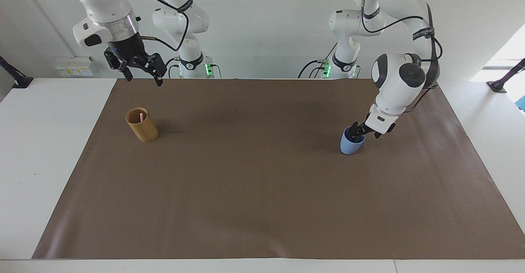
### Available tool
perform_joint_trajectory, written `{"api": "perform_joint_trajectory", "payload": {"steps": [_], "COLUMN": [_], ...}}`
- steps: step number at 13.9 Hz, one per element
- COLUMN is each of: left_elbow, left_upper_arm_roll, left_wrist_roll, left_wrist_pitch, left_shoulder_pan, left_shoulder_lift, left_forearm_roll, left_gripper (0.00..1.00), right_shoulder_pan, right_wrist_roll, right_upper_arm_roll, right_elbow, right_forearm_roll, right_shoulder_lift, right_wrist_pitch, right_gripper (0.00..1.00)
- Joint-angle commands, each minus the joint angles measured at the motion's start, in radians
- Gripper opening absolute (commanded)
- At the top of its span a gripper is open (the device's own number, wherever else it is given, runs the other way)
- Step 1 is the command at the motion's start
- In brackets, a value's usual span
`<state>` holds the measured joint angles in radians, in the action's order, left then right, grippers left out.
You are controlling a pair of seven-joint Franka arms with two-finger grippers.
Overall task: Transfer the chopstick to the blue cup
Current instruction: 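Reach the left gripper to the blue cup and grasp its rim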
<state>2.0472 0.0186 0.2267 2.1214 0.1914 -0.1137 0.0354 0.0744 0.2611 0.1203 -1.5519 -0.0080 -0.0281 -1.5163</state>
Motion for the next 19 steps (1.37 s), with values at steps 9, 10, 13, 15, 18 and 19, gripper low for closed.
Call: {"api": "perform_joint_trajectory", "payload": {"steps": [9,10,13,15,18,19], "left_elbow": [0.022,0.008,-0.070,-0.139,-0.303,-0.340], "left_upper_arm_roll": [0.012,0.011,0.012,0.012,0.001,0.003], "left_wrist_roll": [-0.010,-0.012,-0.148,-0.152,-0.147,-0.129], "left_wrist_pitch": [0.022,0.023,-0.003,-0.061,-0.220,-0.257], "left_shoulder_pan": [0.022,0.029,0.020,0.023,0.045,0.074], "left_shoulder_lift": [-0.007,-0.011,-0.003,0.002,-0.014,-0.012], "left_forearm_roll": [0.006,-0.002,-0.005,-0.006,-0.049,-0.048], "left_gripper": [0.00,0.00,0.00,0.00,0.00,0.00], "right_shoulder_pan": [0.047,0.042,0.035,0.033,0.024,0.022], "right_wrist_roll": [-0.006,-0.010,-0.010,-0.011,-0.052,-0.059], "right_upper_arm_roll": [0.007,0.008,0.016,0.018,0.018,0.018], "right_elbow": [-0.013,-0.013,-0.002,0.001,0.032,0.032], "right_forearm_roll": [0.022,0.022,0.004,0.002,-0.016,-0.018], "right_shoulder_lift": [-0.006,-0.006,0.004,0.007,0.011,0.011], "right_wrist_pitch": [-0.004,-0.007,-0.008,-0.005,0.018,0.013], "right_gripper": [1.00,1.00,1.00,1.00,1.00,1.00]}}
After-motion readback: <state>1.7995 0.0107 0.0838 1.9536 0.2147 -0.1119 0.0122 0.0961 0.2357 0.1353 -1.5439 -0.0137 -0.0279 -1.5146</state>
